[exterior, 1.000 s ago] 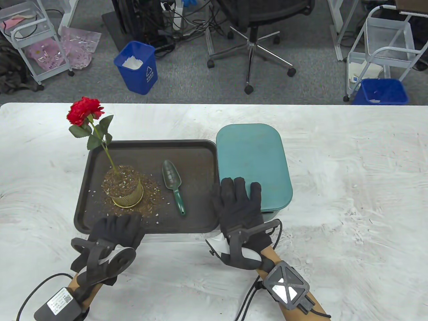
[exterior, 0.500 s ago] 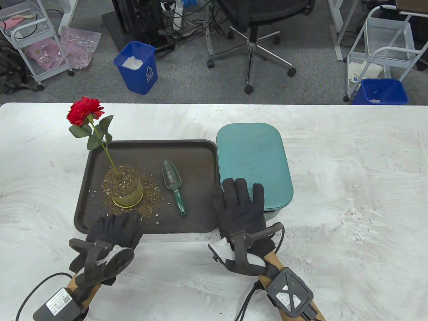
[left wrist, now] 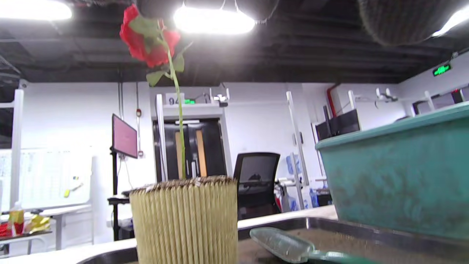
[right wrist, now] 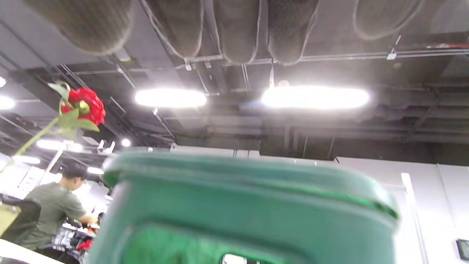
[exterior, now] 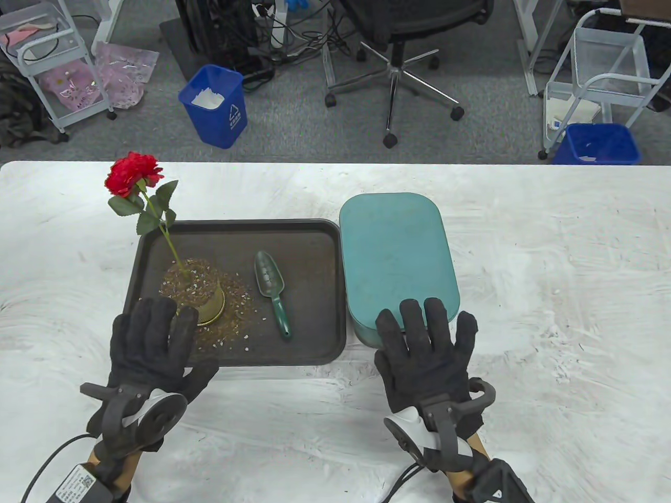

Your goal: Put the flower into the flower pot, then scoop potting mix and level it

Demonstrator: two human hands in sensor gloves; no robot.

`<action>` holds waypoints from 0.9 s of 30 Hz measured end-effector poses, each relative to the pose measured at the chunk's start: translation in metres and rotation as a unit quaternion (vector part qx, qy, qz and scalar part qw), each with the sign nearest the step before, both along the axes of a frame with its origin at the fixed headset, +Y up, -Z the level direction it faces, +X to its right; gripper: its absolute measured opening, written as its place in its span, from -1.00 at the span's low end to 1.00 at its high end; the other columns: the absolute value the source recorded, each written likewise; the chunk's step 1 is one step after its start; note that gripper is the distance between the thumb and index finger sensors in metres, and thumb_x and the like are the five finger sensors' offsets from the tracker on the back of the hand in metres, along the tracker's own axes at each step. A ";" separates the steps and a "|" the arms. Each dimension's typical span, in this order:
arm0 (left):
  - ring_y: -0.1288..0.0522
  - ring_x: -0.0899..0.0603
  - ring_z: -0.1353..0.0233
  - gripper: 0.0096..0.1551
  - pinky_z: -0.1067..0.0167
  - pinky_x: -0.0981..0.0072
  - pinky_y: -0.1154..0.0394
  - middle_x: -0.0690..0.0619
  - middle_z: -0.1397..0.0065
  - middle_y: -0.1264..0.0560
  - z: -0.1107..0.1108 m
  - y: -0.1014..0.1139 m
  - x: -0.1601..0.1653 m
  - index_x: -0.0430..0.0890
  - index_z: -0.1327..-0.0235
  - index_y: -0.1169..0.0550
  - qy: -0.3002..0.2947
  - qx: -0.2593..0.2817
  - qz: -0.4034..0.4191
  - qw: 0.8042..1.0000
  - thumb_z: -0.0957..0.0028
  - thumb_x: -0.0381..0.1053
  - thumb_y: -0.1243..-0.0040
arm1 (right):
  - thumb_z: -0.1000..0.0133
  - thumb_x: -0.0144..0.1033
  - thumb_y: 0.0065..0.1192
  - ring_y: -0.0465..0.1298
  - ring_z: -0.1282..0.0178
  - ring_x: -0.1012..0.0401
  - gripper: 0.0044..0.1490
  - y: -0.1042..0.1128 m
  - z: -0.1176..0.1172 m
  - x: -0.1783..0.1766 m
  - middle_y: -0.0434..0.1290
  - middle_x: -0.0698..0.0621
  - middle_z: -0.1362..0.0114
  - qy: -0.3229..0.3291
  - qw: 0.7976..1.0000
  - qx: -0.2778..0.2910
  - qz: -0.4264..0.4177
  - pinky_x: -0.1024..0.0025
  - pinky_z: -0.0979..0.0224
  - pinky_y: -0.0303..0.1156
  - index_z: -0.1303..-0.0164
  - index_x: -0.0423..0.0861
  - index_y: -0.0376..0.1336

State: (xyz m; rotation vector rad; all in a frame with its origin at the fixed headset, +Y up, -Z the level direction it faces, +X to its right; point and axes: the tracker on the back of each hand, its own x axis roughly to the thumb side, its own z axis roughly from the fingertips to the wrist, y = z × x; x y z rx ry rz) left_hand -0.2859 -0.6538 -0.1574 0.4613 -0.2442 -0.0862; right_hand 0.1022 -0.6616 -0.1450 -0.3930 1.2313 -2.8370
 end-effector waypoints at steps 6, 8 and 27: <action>0.11 -0.41 -0.74 0.19 -0.56 -0.47 0.05 -0.08 -0.69 0.18 -0.013 -0.016 0.002 0.17 -0.60 0.03 0.007 -0.064 -0.034 0.997 0.27 0.63 0.02 | 0.02 0.17 0.00 0.04 -0.72 -0.32 -0.10 -0.014 -0.016 0.002 0.00 -0.12 -0.79 0.012 0.998 -0.057 -0.003 -0.75 -0.42 -0.07 -0.56 0.14 -0.01; 0.11 -0.41 -0.74 0.19 -0.56 -0.47 0.04 -0.07 -0.68 0.18 -0.016 -0.021 0.003 0.16 -0.60 0.01 0.011 -0.079 -0.039 0.996 0.27 0.62 0.01 | 0.02 0.17 0.00 0.05 -0.71 -0.32 -0.10 -0.018 -0.018 0.001 0.01 -0.12 -0.78 0.009 0.998 -0.065 0.007 -0.74 -0.42 -0.06 -0.56 0.14 -0.01; 0.03 -0.40 -0.72 0.15 -0.55 -0.45 -0.01 -0.10 -0.67 0.13 -0.018 -0.026 0.006 0.13 -0.59 -0.04 0.015 -0.094 -0.053 0.994 0.26 0.57 -0.04 | 0.01 0.11 0.01 0.14 -0.67 -0.31 -0.11 -0.023 -0.020 0.002 0.07 -0.23 -0.73 0.005 0.997 -0.071 -0.009 -0.71 -0.43 0.00 -0.55 0.05 0.03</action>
